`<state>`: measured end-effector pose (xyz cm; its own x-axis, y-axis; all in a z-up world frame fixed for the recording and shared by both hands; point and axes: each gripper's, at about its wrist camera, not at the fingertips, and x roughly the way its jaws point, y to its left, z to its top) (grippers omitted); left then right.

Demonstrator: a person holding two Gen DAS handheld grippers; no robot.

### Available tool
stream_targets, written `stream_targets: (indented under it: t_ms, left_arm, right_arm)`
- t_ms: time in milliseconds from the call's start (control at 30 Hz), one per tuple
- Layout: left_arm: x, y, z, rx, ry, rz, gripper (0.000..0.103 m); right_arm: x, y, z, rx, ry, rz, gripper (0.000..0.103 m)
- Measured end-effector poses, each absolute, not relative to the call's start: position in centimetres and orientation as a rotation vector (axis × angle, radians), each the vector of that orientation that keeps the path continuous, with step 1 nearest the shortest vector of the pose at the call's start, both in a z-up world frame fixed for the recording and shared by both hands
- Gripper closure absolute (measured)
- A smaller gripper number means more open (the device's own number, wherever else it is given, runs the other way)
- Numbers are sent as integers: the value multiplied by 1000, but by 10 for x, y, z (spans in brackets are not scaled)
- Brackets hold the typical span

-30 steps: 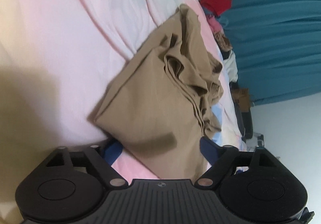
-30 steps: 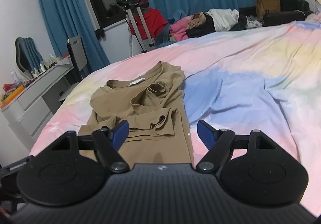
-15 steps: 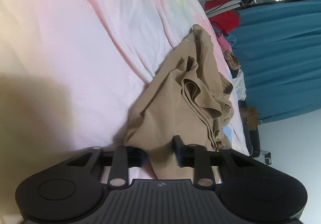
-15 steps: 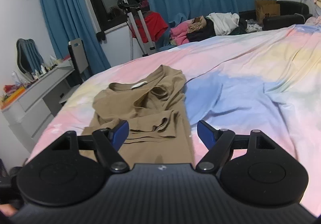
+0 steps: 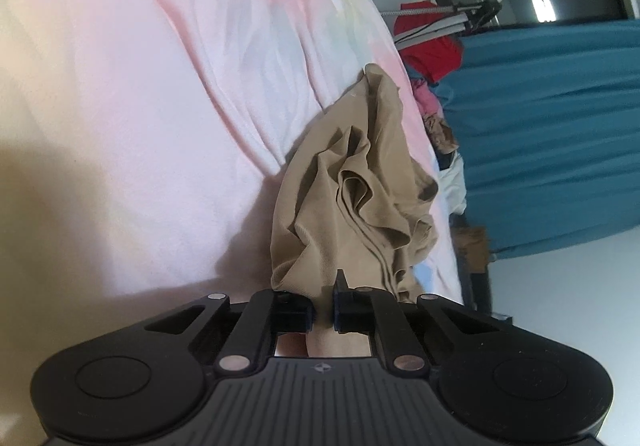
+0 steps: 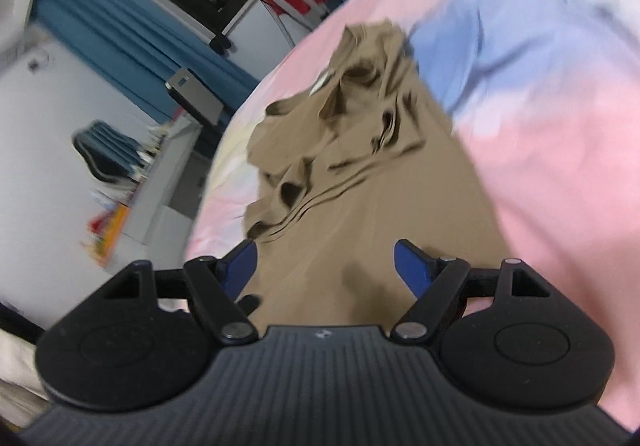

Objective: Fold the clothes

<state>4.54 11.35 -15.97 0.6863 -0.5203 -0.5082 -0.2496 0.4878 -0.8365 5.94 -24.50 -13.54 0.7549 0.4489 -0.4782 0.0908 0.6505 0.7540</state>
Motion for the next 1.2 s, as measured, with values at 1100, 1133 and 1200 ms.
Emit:
stream_targets:
  t_ms: [1100,1133,1200]
  left_arm:
    - [40,121,-146,-1145,788,-228,95]
    - [41,122,-147,-1147,793,-225,95]
    - [42,121,-150,-1144,808,-213,95]
  right_arm:
    - [52,-264,-204,1435,754,76,29]
    - [52,-267,-205,1417,755,53,37]
    - [53,-269,-205,1372,765,18,53]
